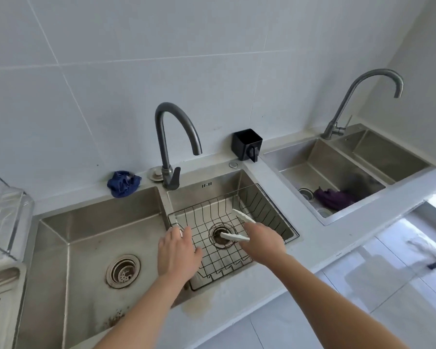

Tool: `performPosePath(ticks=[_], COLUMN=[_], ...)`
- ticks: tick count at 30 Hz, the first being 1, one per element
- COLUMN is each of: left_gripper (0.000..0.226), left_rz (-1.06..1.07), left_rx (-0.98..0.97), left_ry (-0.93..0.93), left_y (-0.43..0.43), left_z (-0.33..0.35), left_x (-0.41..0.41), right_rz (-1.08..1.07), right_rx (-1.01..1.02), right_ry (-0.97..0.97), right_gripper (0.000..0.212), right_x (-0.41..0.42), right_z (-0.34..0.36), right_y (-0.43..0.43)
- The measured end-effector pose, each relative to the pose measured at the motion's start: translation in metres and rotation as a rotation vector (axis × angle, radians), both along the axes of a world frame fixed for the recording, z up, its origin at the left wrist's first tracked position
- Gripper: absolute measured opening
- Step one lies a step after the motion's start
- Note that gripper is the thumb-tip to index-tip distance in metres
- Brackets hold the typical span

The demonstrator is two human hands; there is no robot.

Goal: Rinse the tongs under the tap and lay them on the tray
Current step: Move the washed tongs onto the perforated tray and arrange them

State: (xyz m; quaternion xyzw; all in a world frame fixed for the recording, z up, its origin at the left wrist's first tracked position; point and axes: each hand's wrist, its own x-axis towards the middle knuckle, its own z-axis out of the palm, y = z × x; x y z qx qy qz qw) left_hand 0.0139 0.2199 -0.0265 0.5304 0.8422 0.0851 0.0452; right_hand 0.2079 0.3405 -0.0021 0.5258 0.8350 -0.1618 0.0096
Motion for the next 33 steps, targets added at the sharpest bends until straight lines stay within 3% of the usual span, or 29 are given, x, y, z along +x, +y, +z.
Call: performPosePath(ticks=[10, 17, 24, 26, 30, 33], left_gripper=[0.062, 0.072, 0.075, 0.072, 0.069, 0.069], left_rz=[0.012, 0.158, 0.180, 0.195, 0.184, 0.197], left_rx=[-0.063, -0.104, -0.175, -0.163, -0.161, -0.140], left_ry=[-0.031, -0.056, 0.094, 0.094, 0.114, 0.080], left_y=[0.044, 0.060, 0.059, 0.059, 0.058, 0.058], left_z=[-0.026, -0.055, -0.076, -0.080, -0.082, -0.081], left_x=[0.000, 0.017, 0.028, 0.030, 0.030, 0.030], right_rz=[-0.046, 0.091, 0.278, 0.328, 0.355, 0.360], right_rx=[-0.089, -0.072, -0.104, -0.103, -0.075, -0.066], right_ry=[-0.104, -0.161, -0.325, -0.355, -0.331, -0.278], right_gripper=[0.044, 0.083, 0.121, 0.121, 0.096, 0.092], right_x=[0.004, 0.012, 0.012, 0.011, 0.009, 0.011], right_z=[-0.027, -0.063, -0.097, -0.103, -0.104, -0.097], right_y=[0.057, 0.103, 0.130, 0.131, 0.133, 0.136])
